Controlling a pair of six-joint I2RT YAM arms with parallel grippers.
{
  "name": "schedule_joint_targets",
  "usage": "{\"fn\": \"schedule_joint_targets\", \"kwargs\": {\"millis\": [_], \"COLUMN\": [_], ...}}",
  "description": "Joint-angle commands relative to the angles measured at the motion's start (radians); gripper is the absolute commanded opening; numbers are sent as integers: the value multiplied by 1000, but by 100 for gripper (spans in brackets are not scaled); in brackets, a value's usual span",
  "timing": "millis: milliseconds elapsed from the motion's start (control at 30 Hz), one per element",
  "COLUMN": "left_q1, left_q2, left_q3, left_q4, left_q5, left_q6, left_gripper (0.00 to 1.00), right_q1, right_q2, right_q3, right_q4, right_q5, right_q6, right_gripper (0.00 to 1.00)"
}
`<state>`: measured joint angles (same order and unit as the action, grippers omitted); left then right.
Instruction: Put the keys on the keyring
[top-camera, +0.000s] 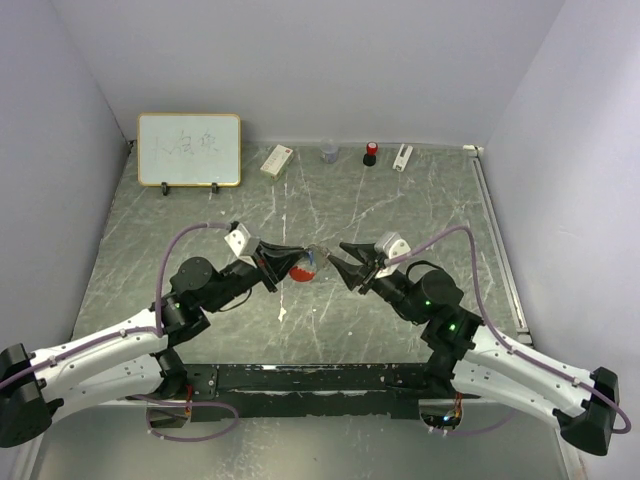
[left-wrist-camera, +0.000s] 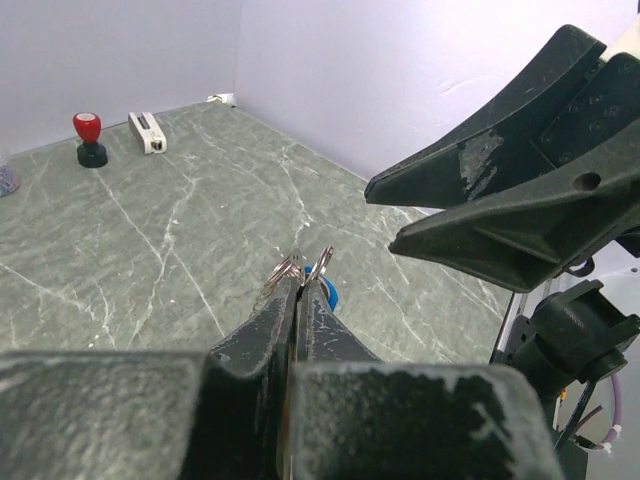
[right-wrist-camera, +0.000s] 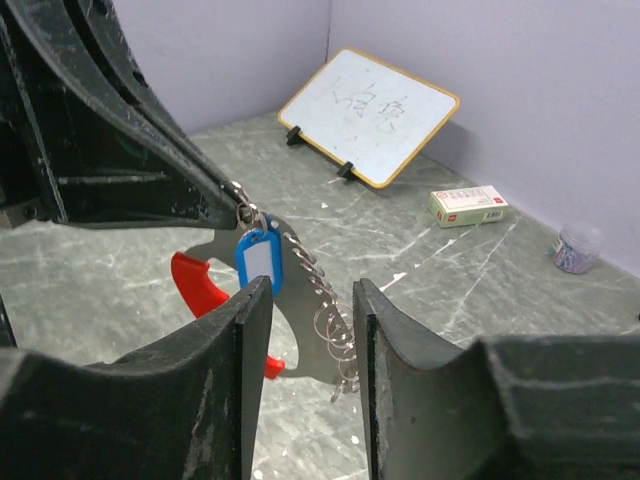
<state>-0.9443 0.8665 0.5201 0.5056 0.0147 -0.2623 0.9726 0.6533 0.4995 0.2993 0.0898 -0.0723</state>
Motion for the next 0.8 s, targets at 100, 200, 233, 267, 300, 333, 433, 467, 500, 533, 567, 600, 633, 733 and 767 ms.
{"fn": "schedule_joint_targets", "kwargs": {"millis": [100, 200, 233, 267, 300, 333, 433, 467, 500, 533, 567, 600, 633, 733, 767], "left_q1": [8, 11, 12, 12, 12, 13, 13, 14, 12, 14, 14, 14, 14, 14, 14], "left_q2": [-13, -11, -12, -14, -14, -15, -12, -11, -8, -6, -3, 2, 8, 24, 28], "left_q3": [-38, -31, -29, -28, -24, -19, -7, -5, -5, -2, 1, 3, 7, 15, 17], "left_q4": [216, 221, 218, 215, 207, 200, 178, 176, 174, 171, 166, 163, 162, 164, 166], "left_q5": [3, -2, -9, -18, -25, -33, -57, -63, -69, -77, -84, -87, -89, -91, -92], "left_q6": [-69, -80, -80, -80, -107, -118, -134, -140, -144, -149, -153, -155, -157, -168, -171], "left_gripper": [7, 7, 6, 7, 7, 7, 7, 7, 7, 7, 7, 7, 7, 7, 7], "right_q1": [2, 2, 2, 2, 2, 1, 3, 3, 3, 3, 3, 3, 5, 7, 9], "right_q2": [51, 94, 105, 118, 129, 137, 148, 148, 148, 152, 156, 164, 172, 200, 208], "right_q3": [-11, -9, -9, -8, -5, -3, -6, -10, -13, -10, -3, 4, 10, 22, 26], "right_q4": [152, 180, 190, 195, 197, 200, 222, 233, 238, 238, 233, 227, 223, 221, 222], "right_q5": [-35, -82, -95, -101, -102, -103, -105, -106, -109, -111, -114, -118, -121, -122, -117], "right_q6": [84, 90, 93, 94, 97, 96, 92, 89, 85, 81, 79, 77, 76, 72, 70], "right_gripper": [38, 40, 41, 41, 41, 42, 43, 43, 44, 44, 44, 45, 44, 45, 45]}}
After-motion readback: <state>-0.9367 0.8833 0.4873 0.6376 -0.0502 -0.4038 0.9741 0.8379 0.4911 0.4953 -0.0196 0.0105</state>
